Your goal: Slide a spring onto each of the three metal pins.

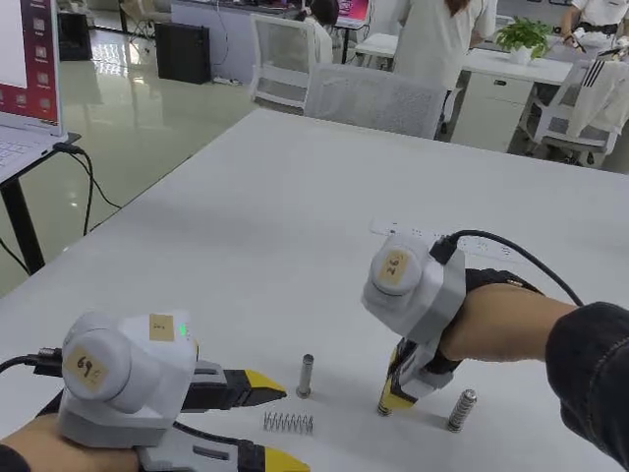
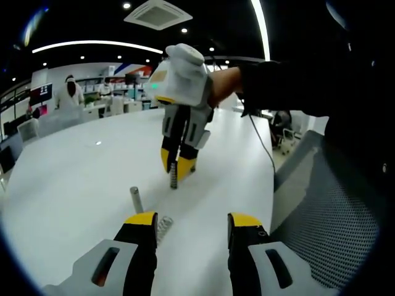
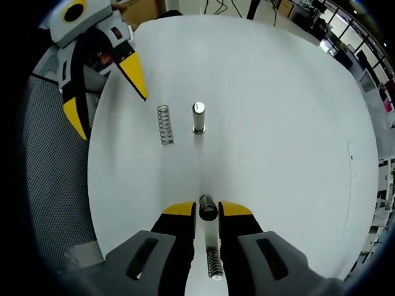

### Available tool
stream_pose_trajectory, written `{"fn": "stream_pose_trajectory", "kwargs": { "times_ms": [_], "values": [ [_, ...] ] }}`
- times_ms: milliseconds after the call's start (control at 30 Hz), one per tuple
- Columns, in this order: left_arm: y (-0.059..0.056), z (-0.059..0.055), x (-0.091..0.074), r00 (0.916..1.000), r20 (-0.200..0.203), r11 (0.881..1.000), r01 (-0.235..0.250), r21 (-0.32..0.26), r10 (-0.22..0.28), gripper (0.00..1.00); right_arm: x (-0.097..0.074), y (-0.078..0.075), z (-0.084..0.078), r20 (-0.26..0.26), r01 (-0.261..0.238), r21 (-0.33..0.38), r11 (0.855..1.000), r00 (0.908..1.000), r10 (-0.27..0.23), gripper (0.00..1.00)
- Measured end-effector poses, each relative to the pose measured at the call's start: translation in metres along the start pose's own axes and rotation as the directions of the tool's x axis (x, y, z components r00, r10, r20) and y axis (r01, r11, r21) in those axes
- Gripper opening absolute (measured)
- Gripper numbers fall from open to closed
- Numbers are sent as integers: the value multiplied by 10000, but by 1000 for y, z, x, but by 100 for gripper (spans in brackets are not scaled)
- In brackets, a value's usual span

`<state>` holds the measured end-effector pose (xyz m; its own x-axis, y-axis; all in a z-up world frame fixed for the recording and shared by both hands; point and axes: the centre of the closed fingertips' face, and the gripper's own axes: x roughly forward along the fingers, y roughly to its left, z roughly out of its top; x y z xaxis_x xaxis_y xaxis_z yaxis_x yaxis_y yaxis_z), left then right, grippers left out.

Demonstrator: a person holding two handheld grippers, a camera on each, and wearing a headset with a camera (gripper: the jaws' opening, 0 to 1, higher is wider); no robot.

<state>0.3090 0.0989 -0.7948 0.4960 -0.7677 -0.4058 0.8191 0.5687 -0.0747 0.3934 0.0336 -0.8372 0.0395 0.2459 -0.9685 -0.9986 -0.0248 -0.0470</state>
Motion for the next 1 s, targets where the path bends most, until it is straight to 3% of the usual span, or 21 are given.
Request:
{"fn": "stream_pose_trajectory", "kwargs": {
  "times_ms": [267, 433, 800, 1000],
  "values": [
    [1, 0, 0, 10000, -27, 10000, -12, 21, 12, 39, -13, 7, 18, 423, 64, -326, 9994, 9991, -50, 14],
    [2, 0, -1, 9999, -15, 9999, -112, 28, 112, 39, -13, 15, 32, 741, -102, -468, 9989, 9972, 136, 14],
    [4, -3, -1, 9997, -116, 9998, -223, -4, 223, 39, 7, 42, 56, 1030, -701, -1010, 9924, 9914, 805, 13],
    [5, -5, -1, 9995, -186, 9997, -238, -6, 238, 39, 21, 47, 62, 1071, -817, -1153, 9900, 9898, 942, 12]
  ]
}}
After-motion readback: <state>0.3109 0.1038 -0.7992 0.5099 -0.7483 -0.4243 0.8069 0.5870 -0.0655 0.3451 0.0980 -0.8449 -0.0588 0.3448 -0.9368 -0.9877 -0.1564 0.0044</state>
